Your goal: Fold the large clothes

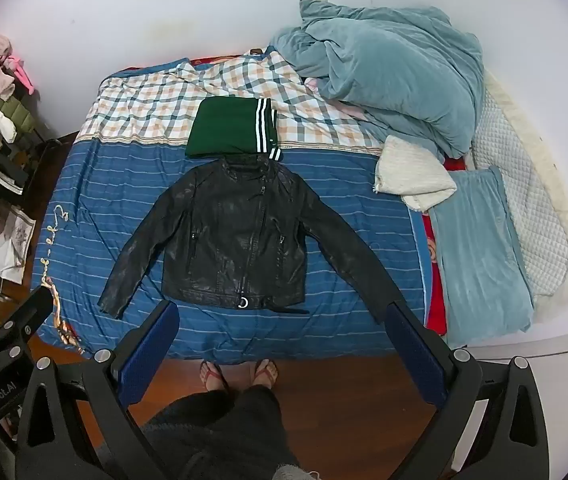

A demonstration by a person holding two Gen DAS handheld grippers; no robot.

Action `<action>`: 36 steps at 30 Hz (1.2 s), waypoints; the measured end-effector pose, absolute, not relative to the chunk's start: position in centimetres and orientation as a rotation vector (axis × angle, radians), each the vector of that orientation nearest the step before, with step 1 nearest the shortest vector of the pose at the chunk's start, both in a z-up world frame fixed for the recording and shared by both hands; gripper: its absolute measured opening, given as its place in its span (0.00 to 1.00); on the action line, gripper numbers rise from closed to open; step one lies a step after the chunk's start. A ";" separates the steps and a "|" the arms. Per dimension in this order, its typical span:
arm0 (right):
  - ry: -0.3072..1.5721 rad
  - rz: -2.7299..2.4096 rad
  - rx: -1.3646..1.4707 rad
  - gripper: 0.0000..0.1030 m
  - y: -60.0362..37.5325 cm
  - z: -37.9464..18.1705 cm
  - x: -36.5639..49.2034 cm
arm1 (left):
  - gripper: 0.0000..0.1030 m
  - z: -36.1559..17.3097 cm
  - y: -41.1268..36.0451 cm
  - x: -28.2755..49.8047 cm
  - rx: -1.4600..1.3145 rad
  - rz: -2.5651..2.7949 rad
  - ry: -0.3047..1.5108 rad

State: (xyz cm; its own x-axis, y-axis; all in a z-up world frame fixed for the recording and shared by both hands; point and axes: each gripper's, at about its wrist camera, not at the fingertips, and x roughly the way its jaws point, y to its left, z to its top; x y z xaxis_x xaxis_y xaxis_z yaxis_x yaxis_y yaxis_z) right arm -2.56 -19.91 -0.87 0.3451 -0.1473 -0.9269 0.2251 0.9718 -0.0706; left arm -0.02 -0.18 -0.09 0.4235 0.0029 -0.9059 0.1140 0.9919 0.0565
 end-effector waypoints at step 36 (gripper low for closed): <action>1.188 -0.251 0.065 1.00 -20.6 -0.4 -2.1 | 1.00 0.5 -0.6 1.0 0.097 -0.091 1.142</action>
